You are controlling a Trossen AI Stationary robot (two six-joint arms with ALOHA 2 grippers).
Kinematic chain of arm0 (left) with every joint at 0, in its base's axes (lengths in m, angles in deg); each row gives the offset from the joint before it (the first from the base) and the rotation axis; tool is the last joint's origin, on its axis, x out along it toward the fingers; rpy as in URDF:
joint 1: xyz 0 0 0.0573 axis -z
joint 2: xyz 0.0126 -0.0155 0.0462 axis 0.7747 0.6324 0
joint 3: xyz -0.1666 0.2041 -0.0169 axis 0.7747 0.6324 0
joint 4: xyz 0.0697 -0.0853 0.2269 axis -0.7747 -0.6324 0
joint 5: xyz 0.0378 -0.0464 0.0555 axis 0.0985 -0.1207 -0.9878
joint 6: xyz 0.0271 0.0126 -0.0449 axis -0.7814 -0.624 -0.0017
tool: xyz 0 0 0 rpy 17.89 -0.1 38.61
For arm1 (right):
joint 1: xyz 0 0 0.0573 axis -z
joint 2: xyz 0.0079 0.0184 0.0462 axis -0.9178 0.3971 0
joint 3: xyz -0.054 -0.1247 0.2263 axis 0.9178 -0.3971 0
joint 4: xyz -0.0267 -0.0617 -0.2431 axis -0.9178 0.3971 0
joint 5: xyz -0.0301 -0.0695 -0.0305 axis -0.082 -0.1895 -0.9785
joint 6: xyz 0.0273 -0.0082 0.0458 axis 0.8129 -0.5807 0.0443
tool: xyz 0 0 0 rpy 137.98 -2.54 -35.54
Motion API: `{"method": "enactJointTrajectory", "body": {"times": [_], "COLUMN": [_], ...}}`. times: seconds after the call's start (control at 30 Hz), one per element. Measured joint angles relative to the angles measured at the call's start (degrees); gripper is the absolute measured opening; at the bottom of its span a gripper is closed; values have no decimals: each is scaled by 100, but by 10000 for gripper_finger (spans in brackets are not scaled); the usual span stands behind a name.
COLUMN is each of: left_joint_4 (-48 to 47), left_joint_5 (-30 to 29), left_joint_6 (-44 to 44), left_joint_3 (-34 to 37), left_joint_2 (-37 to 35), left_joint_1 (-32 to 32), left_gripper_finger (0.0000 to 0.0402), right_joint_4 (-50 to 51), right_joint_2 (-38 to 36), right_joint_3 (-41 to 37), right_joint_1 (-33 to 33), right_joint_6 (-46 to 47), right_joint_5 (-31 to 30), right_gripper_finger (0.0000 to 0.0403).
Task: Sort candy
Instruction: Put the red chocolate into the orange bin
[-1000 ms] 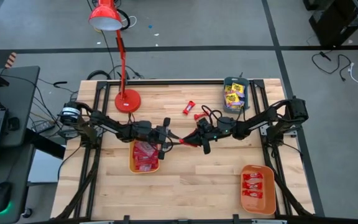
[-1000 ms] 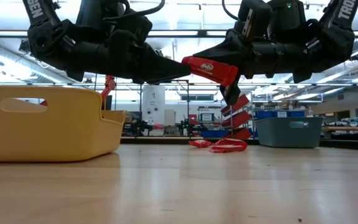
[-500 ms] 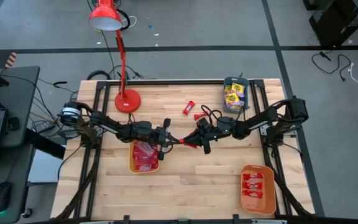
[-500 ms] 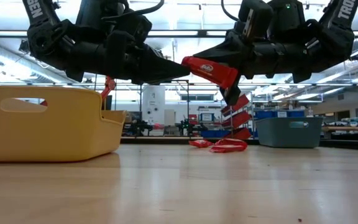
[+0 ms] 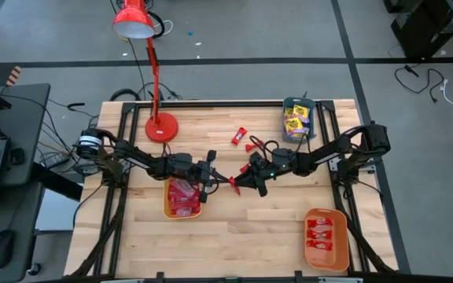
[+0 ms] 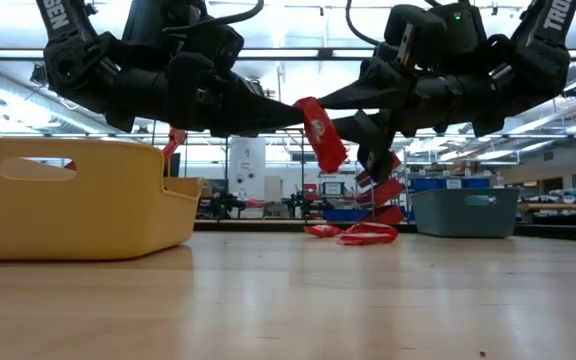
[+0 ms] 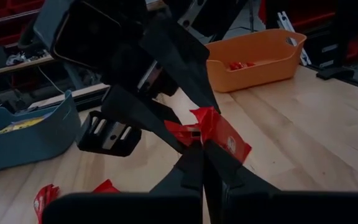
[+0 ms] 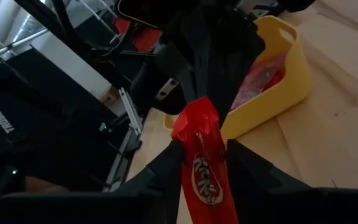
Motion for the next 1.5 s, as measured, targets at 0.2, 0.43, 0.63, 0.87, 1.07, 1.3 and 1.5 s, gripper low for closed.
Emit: {"method": "enactJointTrajectory", "body": {"times": [0.2,0.43,0.63,0.87,1.07,1.3,1.5], "left_joint_4": [94,158,149,271,1068,1544,318], "left_joint_5": [24,24,-70,457,577,574,757], "left_joint_6": [1,4,-4,-110,-61,-104,-461], "left_joint_3": [0,-7,-9,-11,-13,-82,-547], "left_joint_2": [0,-6,-31,-356,-446,-580,-971], "left_joint_1": [0,0,-2,-4,9,-1,-2], "left_gripper_finger": [0,0,0,0,0,0,0], "right_joint_4": [-38,23,290,1343,1775,1973,2142], "right_joint_2": [0,-7,-9,-11,-14,-427,-1756], "right_joint_3": [0,-11,-11,-11,-11,-11,-10], "right_joint_1": [-46,74,81,52,4,-239,-513], "right_joint_6": [31,445,890,693,-25,-59,-65], "right_joint_5": [58,714,1564,2422,2371,2509,2494], "right_gripper_finger": [104,103,103,103,103,98,85]}}
